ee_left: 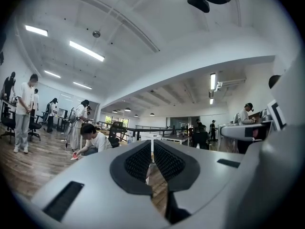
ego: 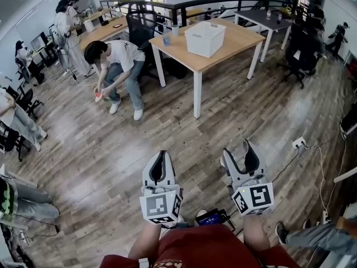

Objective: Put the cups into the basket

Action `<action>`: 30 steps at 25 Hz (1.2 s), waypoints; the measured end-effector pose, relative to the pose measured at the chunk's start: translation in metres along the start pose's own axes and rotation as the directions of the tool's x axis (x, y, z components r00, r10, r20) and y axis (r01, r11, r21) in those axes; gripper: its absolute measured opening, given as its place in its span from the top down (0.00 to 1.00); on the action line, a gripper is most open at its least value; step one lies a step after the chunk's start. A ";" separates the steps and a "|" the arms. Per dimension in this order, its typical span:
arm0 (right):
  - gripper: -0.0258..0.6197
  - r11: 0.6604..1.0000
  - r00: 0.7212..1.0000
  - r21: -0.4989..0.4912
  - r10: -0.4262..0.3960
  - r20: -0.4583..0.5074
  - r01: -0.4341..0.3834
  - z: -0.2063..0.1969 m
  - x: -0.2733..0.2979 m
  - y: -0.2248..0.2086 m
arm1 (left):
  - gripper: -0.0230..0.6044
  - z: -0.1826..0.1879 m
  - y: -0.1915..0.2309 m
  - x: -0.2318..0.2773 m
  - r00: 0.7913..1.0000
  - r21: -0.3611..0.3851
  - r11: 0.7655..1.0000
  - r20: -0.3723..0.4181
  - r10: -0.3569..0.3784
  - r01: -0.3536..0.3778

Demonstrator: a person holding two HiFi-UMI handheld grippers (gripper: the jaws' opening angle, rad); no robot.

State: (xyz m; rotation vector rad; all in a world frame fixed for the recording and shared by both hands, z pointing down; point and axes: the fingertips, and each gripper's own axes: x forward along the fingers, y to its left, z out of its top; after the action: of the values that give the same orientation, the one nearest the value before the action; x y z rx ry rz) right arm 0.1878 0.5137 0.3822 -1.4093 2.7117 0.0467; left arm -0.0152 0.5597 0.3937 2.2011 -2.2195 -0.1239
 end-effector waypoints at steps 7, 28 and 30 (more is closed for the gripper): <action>0.52 1.000 1.000 0.023 0.002 -0.004 -0.002 -0.004 -0.003 -0.033 | 0.93 -0.005 -0.030 0.016 1.000 0.008 1.000 -0.011 0.004 -0.004; 0.52 1.000 1.000 0.016 0.025 -0.005 -0.025 -0.015 0.032 -0.072 | 0.93 -0.015 -0.051 0.065 1.000 0.010 1.000 0.000 -0.003 0.003; 0.52 1.000 1.000 0.017 0.021 -0.007 -0.021 -0.015 0.042 -0.072 | 0.93 -0.016 -0.046 0.074 1.000 0.007 1.000 -0.002 -0.009 0.009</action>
State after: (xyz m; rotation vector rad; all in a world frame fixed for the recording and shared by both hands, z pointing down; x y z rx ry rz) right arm 0.2217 0.4374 0.3944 -1.3796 2.7263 0.0206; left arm 0.0308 0.4848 0.4031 2.2137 -2.2129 -0.1135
